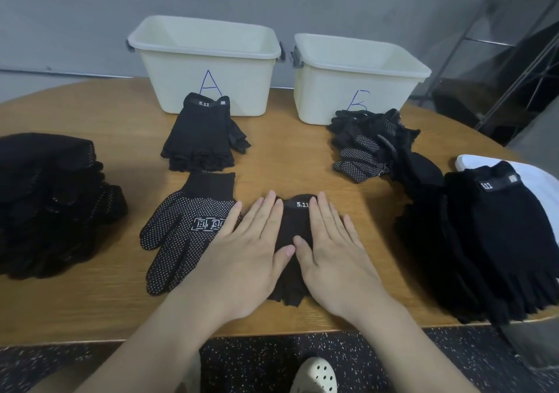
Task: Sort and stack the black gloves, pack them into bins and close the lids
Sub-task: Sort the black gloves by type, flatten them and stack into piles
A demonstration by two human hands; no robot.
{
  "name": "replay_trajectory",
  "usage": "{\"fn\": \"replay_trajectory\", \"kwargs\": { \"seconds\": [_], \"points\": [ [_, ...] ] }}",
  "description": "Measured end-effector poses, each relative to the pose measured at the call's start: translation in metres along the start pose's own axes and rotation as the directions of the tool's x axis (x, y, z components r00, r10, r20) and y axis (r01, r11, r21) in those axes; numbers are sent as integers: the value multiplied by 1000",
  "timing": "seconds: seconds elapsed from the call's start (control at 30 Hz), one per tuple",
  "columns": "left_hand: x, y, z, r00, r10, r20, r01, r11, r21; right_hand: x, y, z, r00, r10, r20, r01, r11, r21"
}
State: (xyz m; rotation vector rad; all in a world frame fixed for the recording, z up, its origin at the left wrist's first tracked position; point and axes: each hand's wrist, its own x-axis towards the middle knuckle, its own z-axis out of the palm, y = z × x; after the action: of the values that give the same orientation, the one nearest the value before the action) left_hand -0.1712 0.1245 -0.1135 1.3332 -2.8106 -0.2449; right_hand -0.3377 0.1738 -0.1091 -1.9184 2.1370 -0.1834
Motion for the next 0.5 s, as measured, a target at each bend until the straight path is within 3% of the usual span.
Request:
{"fn": "replay_trajectory", "kwargs": {
  "seconds": [0.17, 0.37, 0.5],
  "points": [
    [-8, 0, -2, 999, -48, -24, 46, 997, -63, -1, 2, -4, 994, 79, -74, -73, 994, 82],
    [10, -9, -18, 939, -246, -241, 163, 934, -319, 17, 5, -16, 920, 237, -312, -167, 958, 234],
    [32, -17, -20, 922, -330, -203, 250, 907, -339, 34, 10, -21, 916, 324, -237, -266, 932, 246]
  ]
}}
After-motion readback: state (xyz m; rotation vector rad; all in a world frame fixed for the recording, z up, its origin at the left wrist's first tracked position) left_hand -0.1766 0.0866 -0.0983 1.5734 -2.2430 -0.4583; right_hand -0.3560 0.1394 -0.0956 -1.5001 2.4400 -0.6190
